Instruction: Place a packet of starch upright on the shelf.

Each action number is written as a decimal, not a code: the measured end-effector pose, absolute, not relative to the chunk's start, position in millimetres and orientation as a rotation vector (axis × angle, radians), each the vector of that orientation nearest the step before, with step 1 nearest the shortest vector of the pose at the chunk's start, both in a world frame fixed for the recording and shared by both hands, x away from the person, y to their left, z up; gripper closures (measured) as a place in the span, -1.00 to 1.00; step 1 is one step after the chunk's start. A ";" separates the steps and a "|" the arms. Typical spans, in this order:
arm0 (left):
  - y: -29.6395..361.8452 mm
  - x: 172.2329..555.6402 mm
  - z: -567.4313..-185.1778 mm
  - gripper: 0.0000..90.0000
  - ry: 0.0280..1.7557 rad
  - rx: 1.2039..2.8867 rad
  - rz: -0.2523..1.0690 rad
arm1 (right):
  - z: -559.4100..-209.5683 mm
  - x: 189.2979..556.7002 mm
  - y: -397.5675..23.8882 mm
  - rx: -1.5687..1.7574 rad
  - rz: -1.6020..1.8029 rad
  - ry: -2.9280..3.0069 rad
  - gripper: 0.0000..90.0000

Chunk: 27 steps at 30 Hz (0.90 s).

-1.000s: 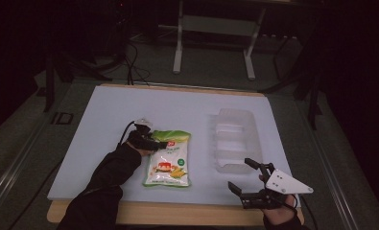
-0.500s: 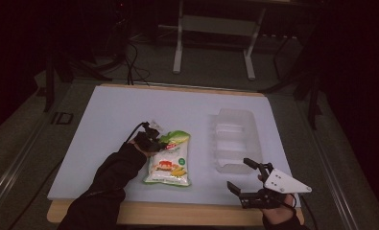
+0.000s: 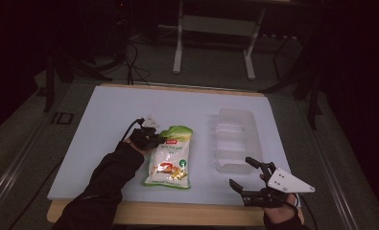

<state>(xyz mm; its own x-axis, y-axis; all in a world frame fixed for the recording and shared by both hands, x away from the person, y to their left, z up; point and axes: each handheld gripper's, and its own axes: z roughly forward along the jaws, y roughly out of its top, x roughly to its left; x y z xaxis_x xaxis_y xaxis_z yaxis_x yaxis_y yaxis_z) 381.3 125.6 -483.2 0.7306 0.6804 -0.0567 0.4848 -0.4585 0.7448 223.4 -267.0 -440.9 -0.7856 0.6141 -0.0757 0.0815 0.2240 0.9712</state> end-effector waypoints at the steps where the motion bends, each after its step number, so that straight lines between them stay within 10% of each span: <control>1: 126.2 380.0 -480.4 0.83 0.870 2.147 0.318 | -440.7 223.3 -266.9 0.640 1.589 2.056 -0.70; 27: 115.8 321.7 -416.4 0.87 0.660 2.039 0.375 | -437.9 223.5 -268.1 0.649 1.588 2.048 -0.67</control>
<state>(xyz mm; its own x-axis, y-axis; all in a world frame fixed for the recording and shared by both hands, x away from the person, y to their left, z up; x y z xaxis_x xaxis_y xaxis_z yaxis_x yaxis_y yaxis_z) 321.7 115.8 -416.4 0.8091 0.5876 0.0042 0.3041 -0.4248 0.8527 223.5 -268.1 -437.9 -0.7801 0.6213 -0.0741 0.0829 0.2200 0.9720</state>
